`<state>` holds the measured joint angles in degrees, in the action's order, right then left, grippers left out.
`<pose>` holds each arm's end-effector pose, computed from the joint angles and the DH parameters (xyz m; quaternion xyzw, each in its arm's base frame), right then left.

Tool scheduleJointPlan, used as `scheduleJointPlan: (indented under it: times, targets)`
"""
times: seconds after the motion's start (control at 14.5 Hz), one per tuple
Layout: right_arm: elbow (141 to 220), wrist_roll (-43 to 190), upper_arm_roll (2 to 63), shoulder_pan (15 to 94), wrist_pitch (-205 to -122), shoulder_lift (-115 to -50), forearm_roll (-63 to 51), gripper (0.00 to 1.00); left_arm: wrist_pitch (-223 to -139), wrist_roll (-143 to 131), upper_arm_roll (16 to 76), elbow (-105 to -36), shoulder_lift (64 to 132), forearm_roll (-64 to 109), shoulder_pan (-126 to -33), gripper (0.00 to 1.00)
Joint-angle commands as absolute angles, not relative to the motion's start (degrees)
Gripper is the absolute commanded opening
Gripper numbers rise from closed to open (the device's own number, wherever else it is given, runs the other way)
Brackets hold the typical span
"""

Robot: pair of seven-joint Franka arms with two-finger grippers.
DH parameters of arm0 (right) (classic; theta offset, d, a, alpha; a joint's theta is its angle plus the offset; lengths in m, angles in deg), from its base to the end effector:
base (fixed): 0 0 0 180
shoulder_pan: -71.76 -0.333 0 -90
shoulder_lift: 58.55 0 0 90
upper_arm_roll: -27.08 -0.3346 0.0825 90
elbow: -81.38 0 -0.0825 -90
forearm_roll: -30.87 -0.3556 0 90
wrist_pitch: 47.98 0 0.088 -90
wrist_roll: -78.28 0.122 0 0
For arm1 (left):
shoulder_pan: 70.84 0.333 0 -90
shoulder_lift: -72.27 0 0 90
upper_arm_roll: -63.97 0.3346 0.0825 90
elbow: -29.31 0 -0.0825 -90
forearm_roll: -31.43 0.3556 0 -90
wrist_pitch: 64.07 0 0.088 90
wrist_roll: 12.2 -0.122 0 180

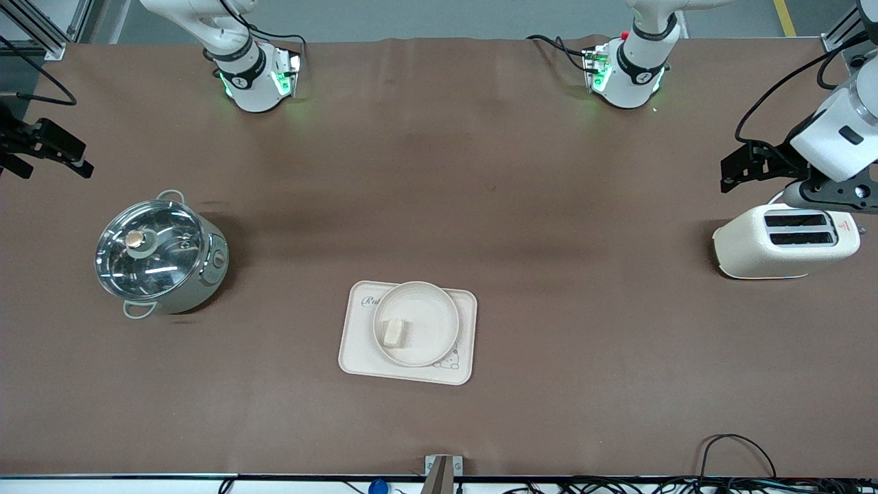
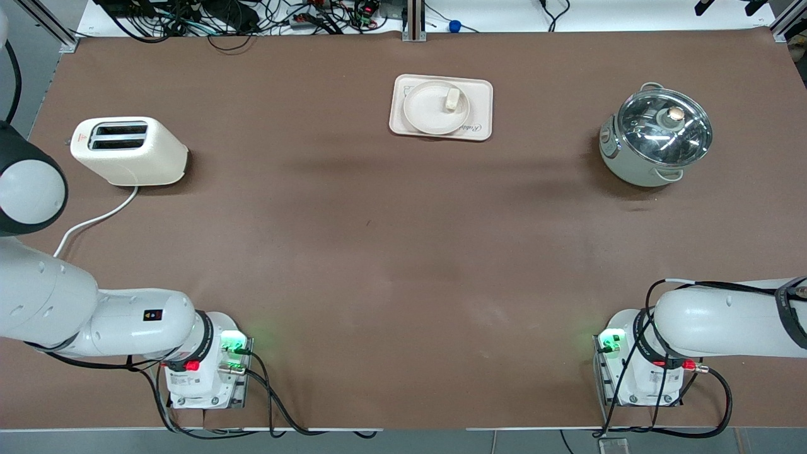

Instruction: Place bun in plate and plate on tray

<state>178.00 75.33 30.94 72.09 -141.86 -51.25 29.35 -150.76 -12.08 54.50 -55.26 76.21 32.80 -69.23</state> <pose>0.4902 -0.0353 0.6474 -0.9990 0.0111 -0.0406 0.0150 0.5382 -0.0677 0.6286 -0.9976 0.0669 0.0149 0.0073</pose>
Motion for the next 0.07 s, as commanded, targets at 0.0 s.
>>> scheduleJointPlan:
  times: [0.0]
  targets:
    - [178.0, 75.1, 30.4, 72.6, -141.4, -50.7, 30.3, 1.0, -150.6, -11.9, 54.4, -54.4, 76.6, 32.4, -69.3, 1.0]
